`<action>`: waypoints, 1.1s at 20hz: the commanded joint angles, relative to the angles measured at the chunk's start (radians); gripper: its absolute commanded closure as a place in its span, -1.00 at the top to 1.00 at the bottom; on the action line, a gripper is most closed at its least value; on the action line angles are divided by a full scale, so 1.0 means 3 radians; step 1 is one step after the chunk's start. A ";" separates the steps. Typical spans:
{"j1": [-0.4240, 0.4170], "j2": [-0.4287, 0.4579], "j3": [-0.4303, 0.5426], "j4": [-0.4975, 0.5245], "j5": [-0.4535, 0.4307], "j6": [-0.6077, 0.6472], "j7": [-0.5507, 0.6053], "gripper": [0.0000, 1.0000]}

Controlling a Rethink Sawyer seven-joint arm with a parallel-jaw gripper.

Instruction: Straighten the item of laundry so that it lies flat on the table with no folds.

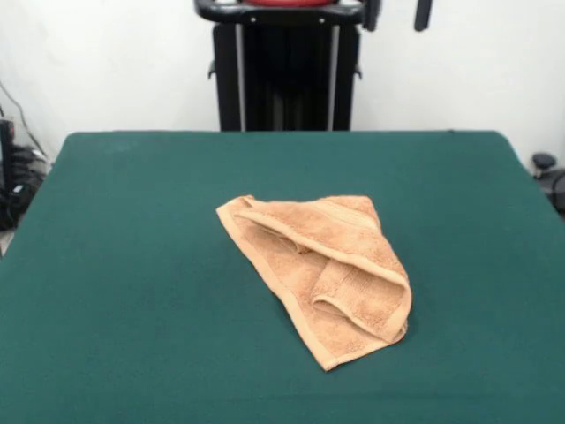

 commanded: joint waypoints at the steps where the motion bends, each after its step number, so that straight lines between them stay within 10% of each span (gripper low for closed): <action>1: -0.0075 0.0385 0.0105 -0.0133 0.0041 0.0194 0.0540 1.00; 22: -0.0054 0.1104 0.0141 -0.0796 0.0035 0.0057 0.0579 1.00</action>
